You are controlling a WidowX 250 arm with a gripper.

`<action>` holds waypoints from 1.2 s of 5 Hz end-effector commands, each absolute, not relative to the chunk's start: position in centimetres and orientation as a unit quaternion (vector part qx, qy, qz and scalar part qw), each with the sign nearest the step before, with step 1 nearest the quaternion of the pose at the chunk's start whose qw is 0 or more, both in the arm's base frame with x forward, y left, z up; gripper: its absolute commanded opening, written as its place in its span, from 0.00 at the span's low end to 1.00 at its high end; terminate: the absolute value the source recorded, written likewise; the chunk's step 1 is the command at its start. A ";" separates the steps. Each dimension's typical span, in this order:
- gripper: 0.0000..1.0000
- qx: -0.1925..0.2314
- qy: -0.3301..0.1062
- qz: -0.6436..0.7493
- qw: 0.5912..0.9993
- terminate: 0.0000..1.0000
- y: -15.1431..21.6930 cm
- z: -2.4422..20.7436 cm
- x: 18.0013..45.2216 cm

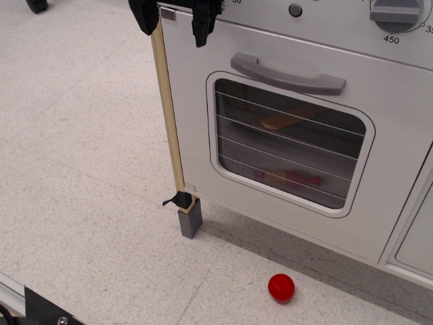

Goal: Open oven

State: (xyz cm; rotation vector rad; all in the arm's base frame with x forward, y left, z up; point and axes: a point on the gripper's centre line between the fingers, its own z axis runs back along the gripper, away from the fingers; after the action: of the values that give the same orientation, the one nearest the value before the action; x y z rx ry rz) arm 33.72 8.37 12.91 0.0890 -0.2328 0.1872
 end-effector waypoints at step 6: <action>1.00 -0.085 -0.131 0.515 0.843 0.00 3.0 12.2 33.9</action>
State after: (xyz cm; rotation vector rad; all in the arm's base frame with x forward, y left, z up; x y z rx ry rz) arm 33.21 2.88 10.10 -0.1585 -0.2220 1.1019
